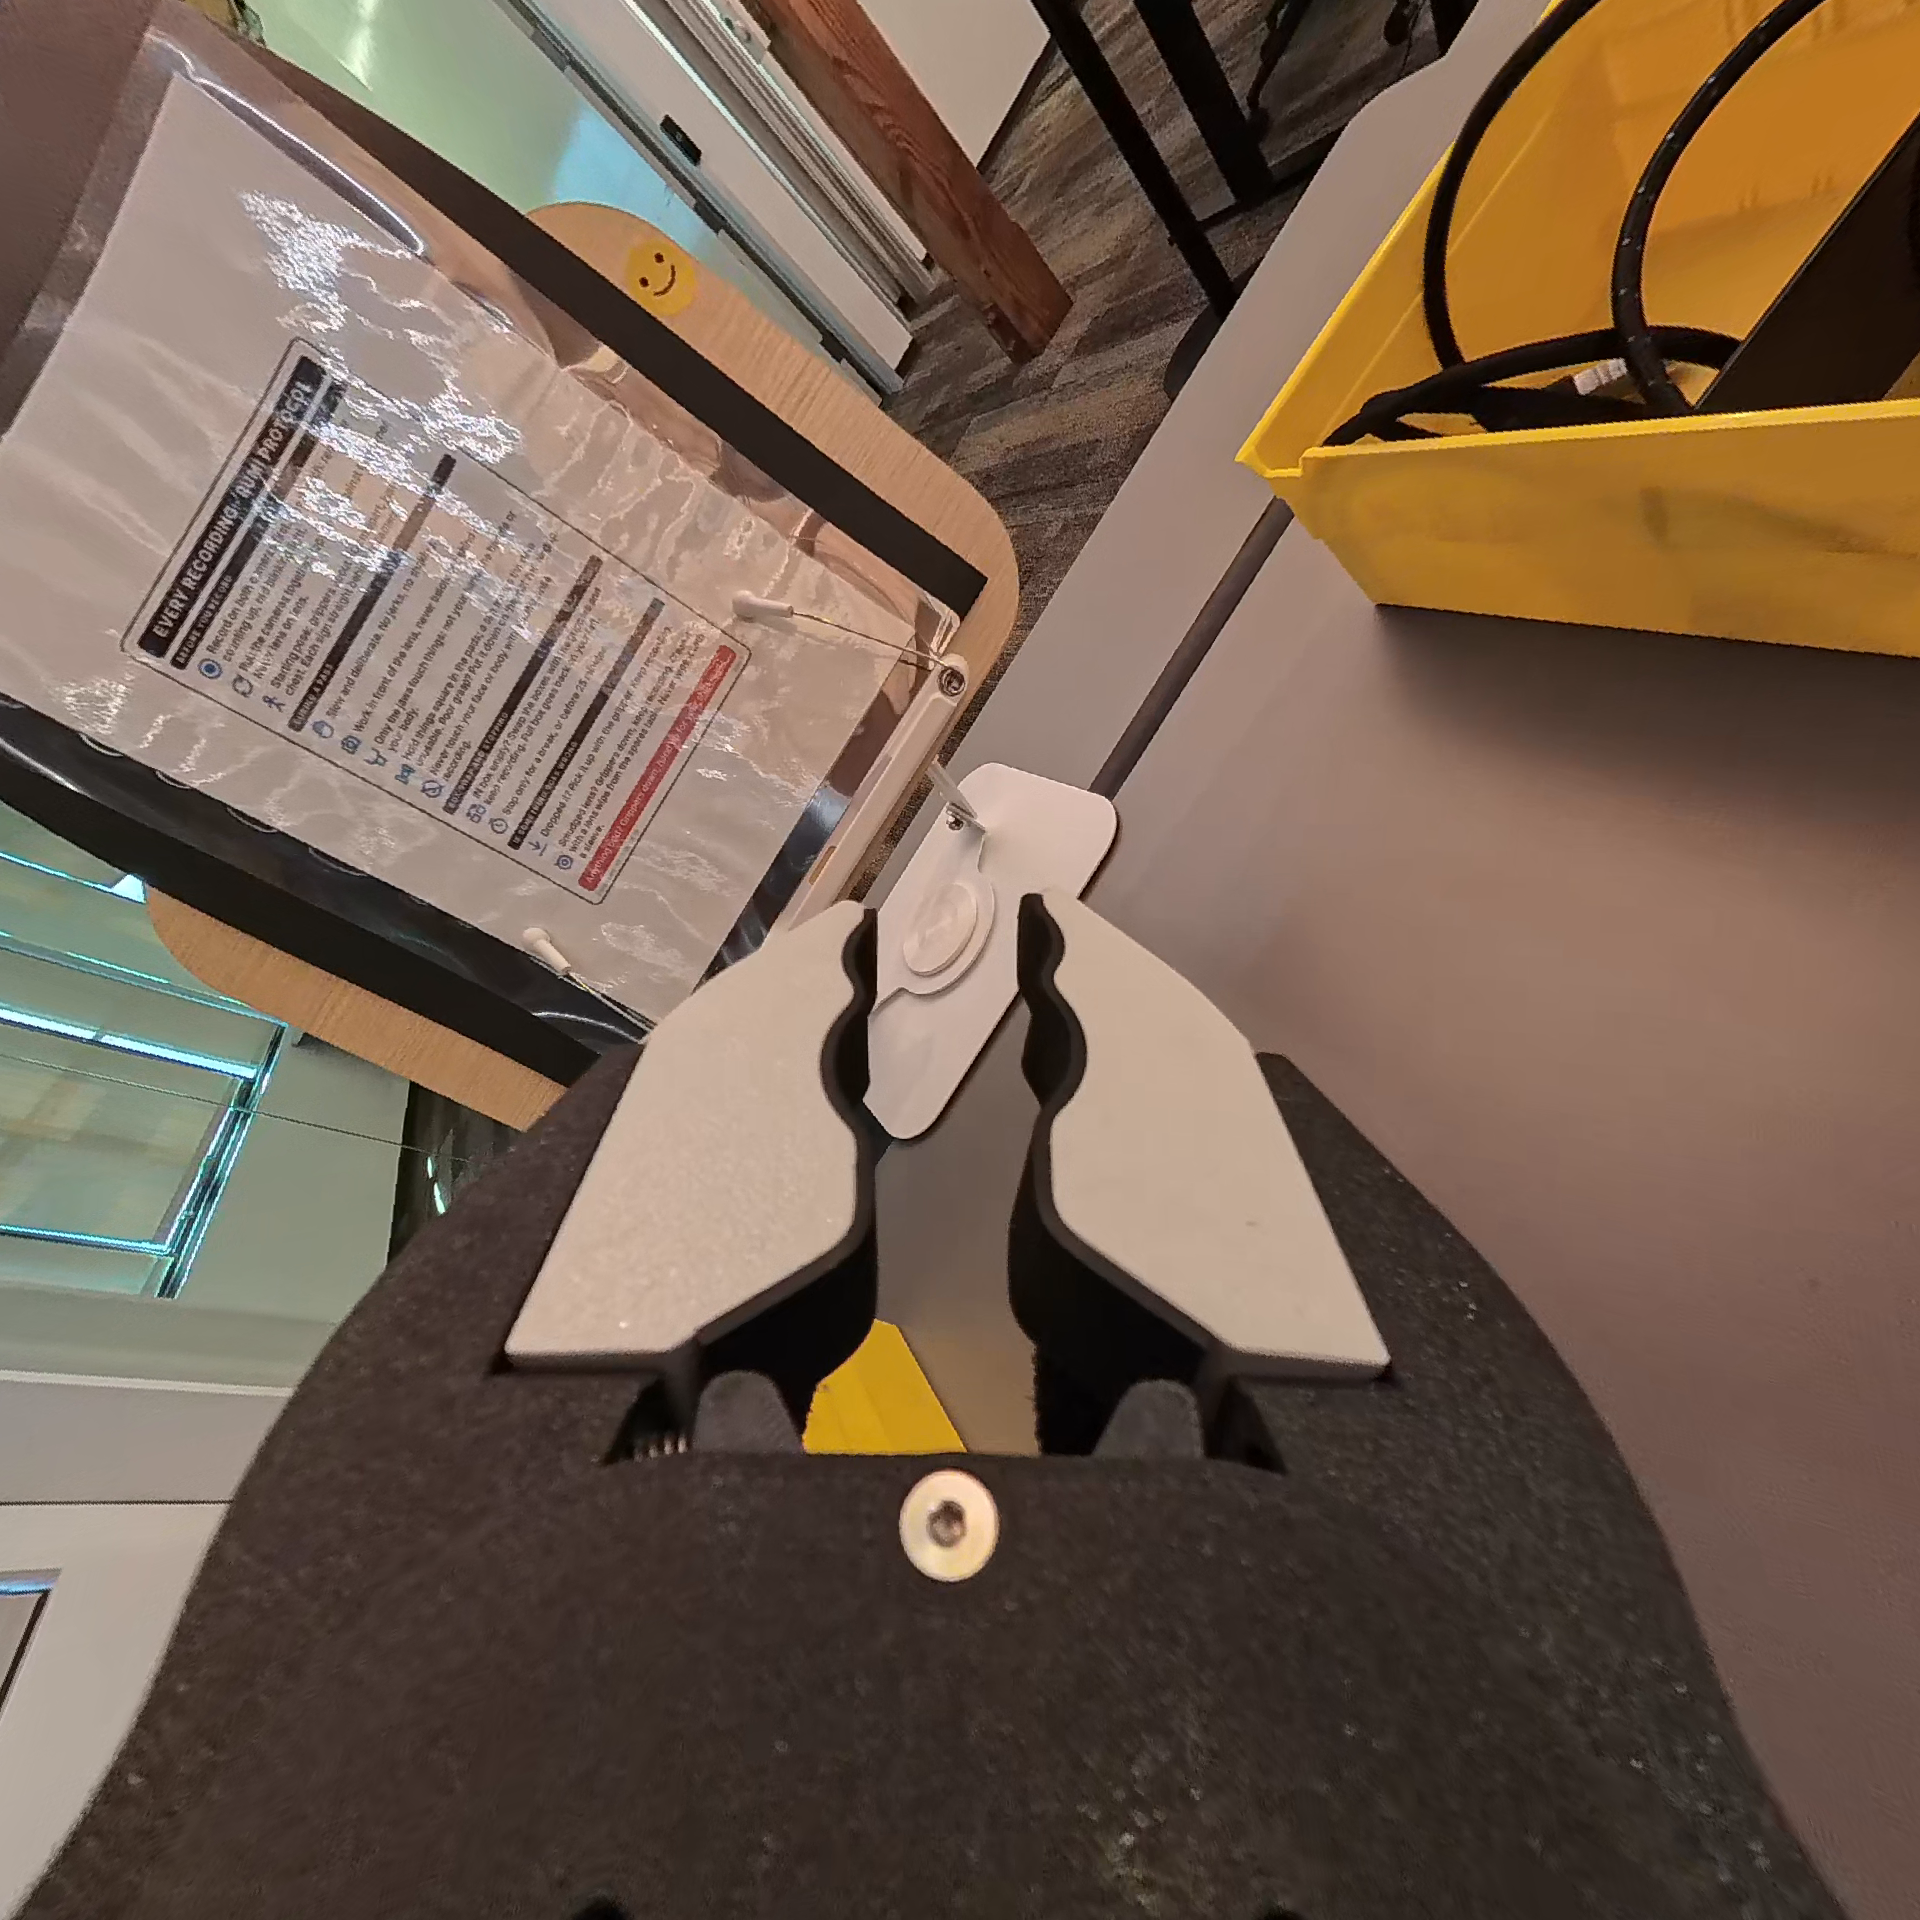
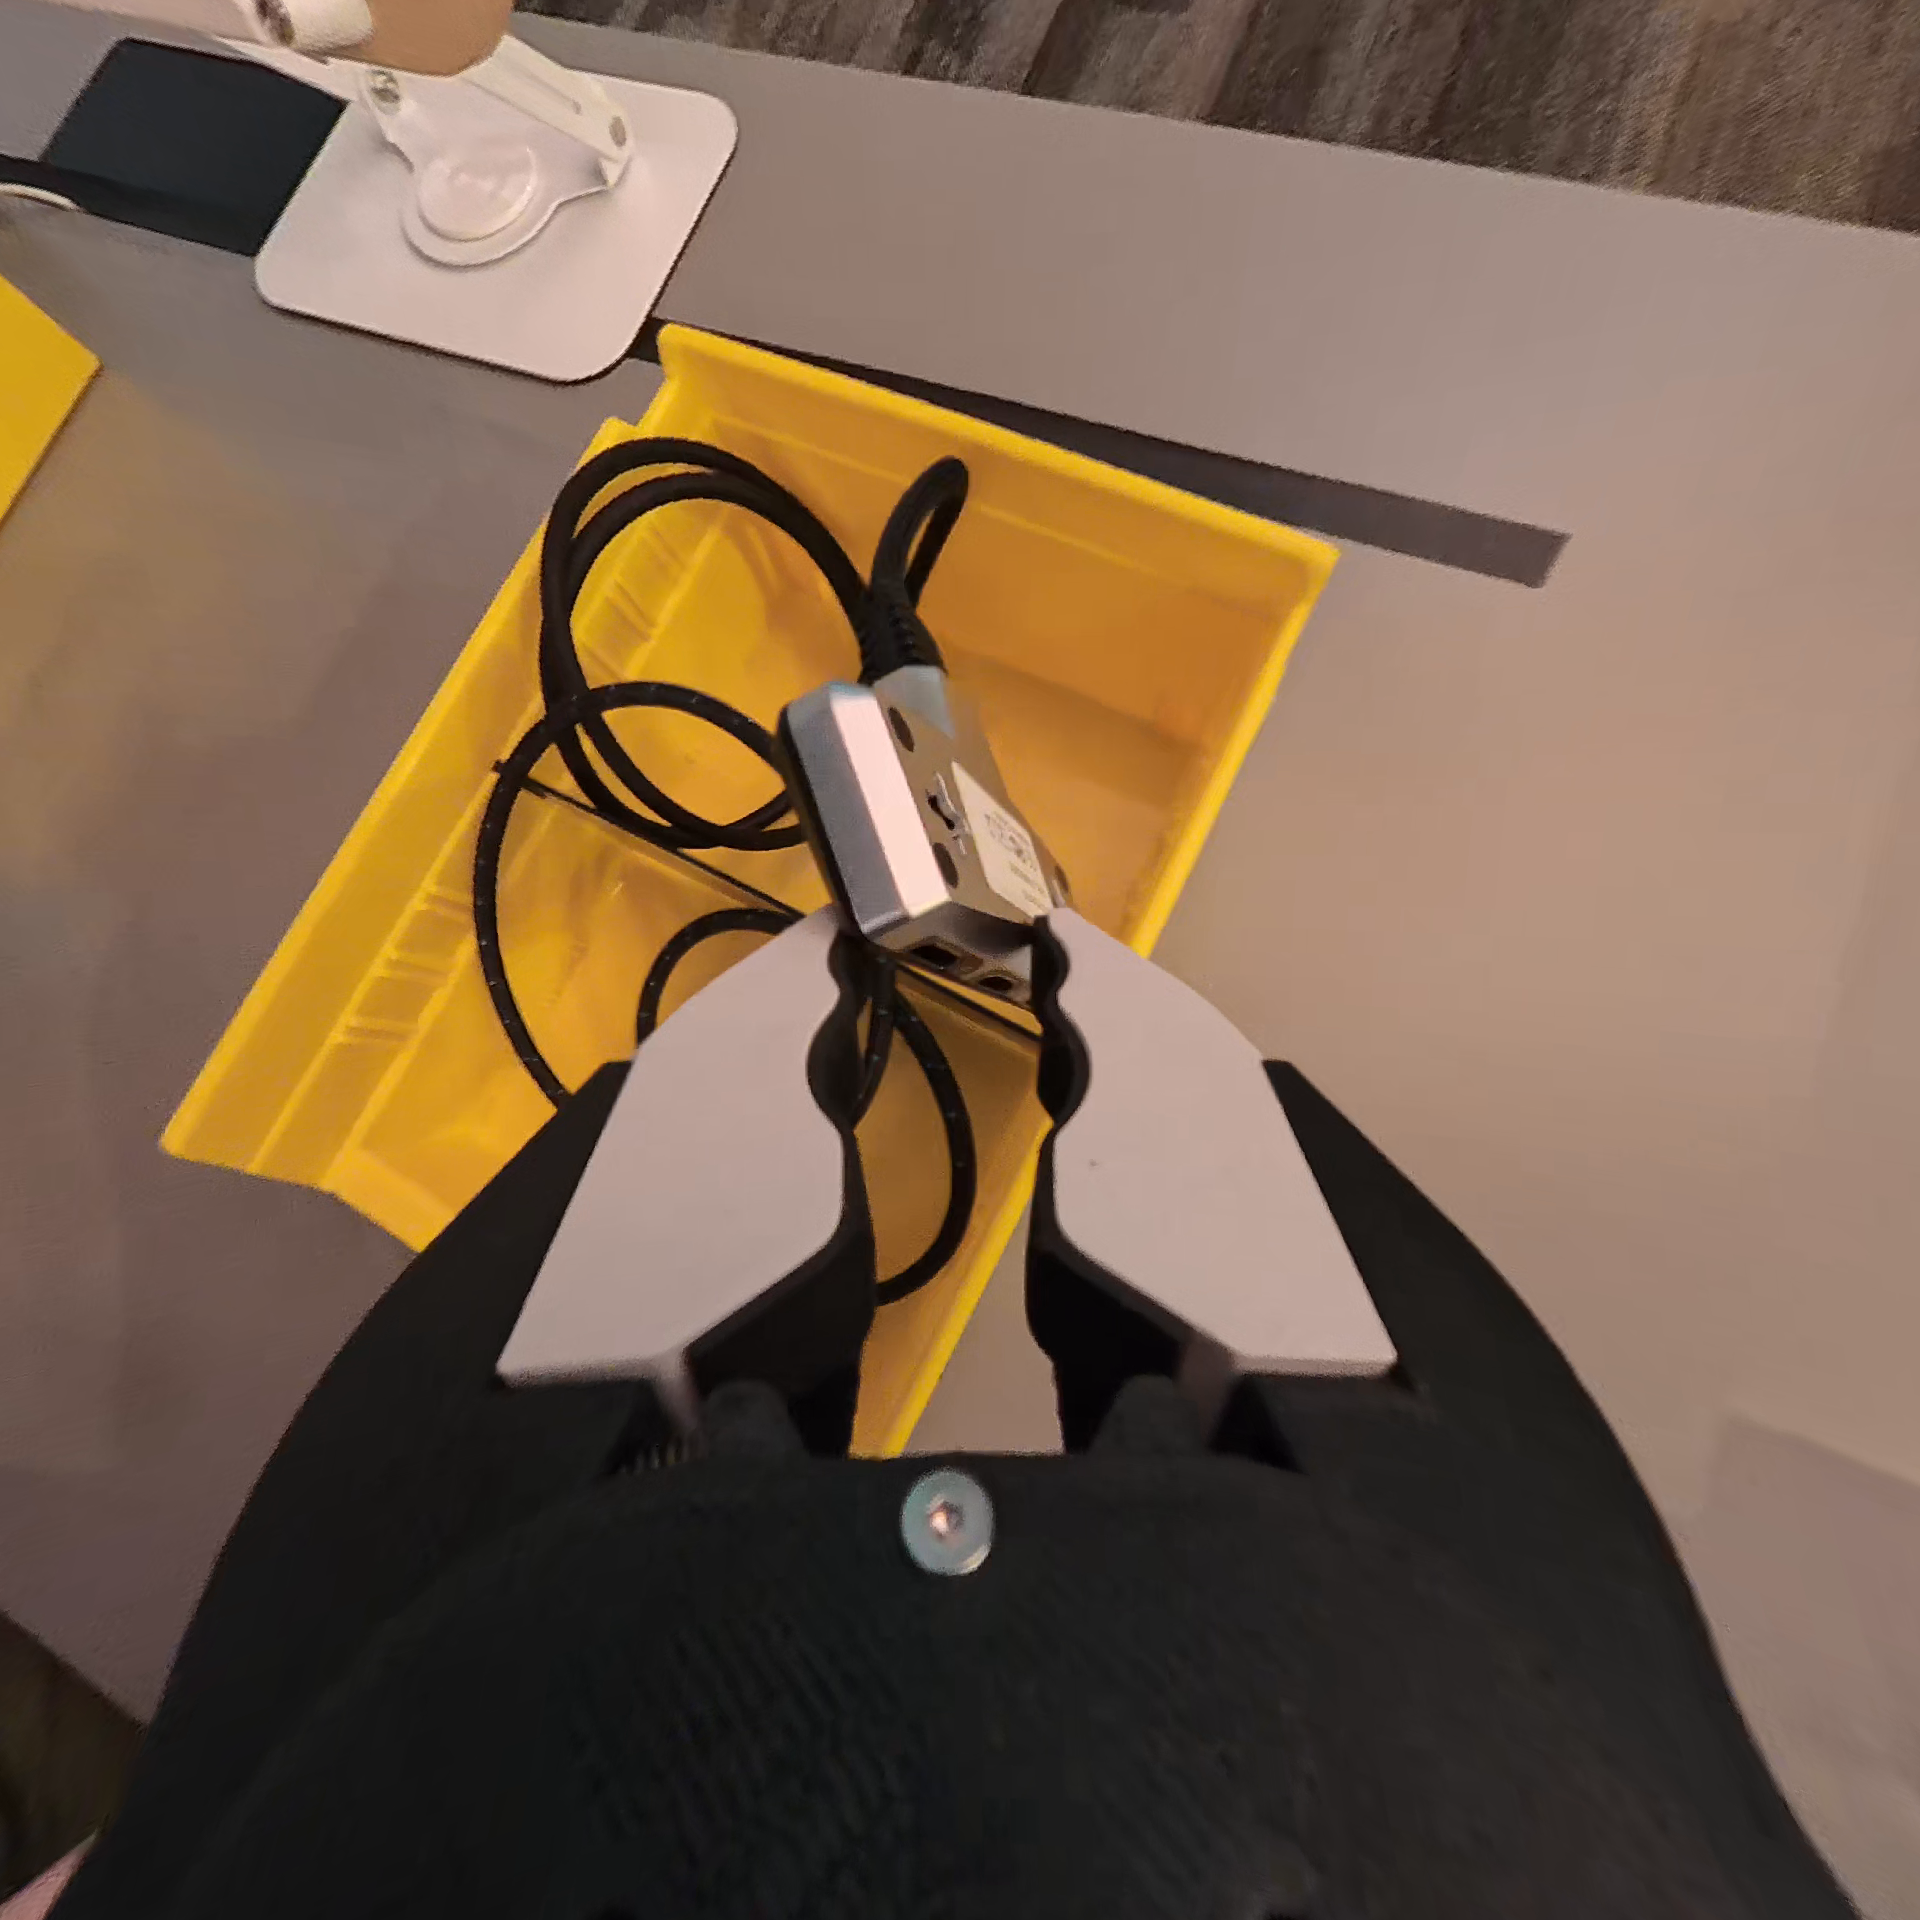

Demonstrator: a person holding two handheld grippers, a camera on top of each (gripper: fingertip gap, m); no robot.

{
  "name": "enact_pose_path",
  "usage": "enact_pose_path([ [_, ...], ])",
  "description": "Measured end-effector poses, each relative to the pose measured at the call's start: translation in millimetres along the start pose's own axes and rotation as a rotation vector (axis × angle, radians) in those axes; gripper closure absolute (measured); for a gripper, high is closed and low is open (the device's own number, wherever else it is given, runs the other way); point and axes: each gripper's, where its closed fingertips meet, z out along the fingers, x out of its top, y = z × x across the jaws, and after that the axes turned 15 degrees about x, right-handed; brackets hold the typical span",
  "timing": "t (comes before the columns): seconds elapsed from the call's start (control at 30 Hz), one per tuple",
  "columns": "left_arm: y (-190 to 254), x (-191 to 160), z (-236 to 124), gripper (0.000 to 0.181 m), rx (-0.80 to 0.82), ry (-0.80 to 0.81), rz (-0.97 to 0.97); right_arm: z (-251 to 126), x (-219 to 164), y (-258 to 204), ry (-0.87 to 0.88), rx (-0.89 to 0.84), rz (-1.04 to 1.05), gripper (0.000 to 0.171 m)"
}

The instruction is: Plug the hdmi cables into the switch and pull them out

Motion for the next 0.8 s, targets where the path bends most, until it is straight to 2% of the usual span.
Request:
enact_pose_path([
  [0.13,1.1,-0.2,0.2,0.156,-0.004,-0.001,0.002,20.8,-17.1,4.5,-0.095,0.058,0.052,0.15],
  [0.23,2.8,-2.1,0.8,0.156,-0.012,-0.01,0.006,25.1,-12.4,17.4,-0.054,0.041,0.095,0.15],
  [0.43,3.4,-2.5,1.6,0.157,-0.016,-0.01,0.004,26.2,-12.3,26.8,-0.101,-0.041,-0.09,0.15],
  [0.57,5.6,-4.2,2.6,0.157,-0.02,-0.02,0.013,33.2,-33.8,30.9,-0.227,-0.045,-0.033,0.149],
  [0.73,2.6,-4.6,2.0,0.157,-0.016,-0.019,0.005,14.5,-21.1,18.1,-0.178,-0.076,-0.023,0.144],
  [0.8,-0.1,-5.5,1.5,0.157,-0.009,-0.023,0.005,1.0,-7.4,14.0,-0.129,-0.142,-0.066,0.144],
])
